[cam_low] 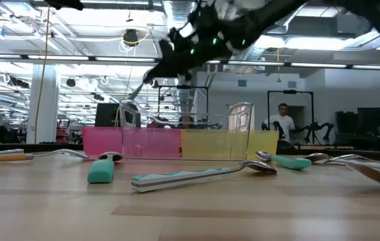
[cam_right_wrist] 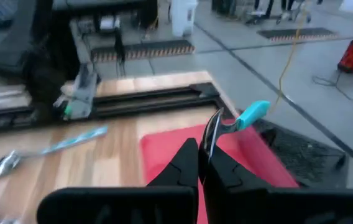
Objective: Sort silverware by color (type)
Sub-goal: Put the light green spoon into the red bin
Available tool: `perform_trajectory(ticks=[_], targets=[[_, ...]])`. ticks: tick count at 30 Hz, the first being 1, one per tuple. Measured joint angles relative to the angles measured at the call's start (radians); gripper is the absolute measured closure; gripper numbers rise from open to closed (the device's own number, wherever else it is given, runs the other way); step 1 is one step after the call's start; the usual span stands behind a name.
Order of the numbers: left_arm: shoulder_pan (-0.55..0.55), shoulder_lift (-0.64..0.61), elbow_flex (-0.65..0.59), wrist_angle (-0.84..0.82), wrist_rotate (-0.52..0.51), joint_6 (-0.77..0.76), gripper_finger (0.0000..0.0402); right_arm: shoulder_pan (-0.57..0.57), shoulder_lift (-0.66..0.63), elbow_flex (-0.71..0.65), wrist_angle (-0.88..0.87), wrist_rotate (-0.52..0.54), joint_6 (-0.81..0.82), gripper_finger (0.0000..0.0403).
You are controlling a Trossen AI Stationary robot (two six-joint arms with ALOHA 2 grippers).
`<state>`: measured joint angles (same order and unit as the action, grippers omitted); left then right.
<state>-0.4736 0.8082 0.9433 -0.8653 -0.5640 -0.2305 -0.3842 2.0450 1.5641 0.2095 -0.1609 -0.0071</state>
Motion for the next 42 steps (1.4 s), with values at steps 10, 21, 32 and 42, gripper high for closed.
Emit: perform_trajectory(ticks=[10,21,32,42], targets=[[-0.001,-0.031,-0.035,0.021,-0.017,0.001,0.0244,-0.073,0.126,0.002,0.086,-0.127,0.183,0.0381],[-0.001,-0.03,-0.035,0.027,-0.027,0.007,0.0244,-0.074,0.14,0.002,0.056,-0.183,0.193,0.0381],[-0.001,-0.03,-0.035,0.027,-0.027,0.009,0.0244,-0.09,0.141,0.002,0.058,-0.28,0.213,0.0381],[-0.001,-0.03,-0.035,0.028,-0.027,0.019,0.0244,-0.095,0.17,0.003,0.123,-0.311,0.246,0.0381]])
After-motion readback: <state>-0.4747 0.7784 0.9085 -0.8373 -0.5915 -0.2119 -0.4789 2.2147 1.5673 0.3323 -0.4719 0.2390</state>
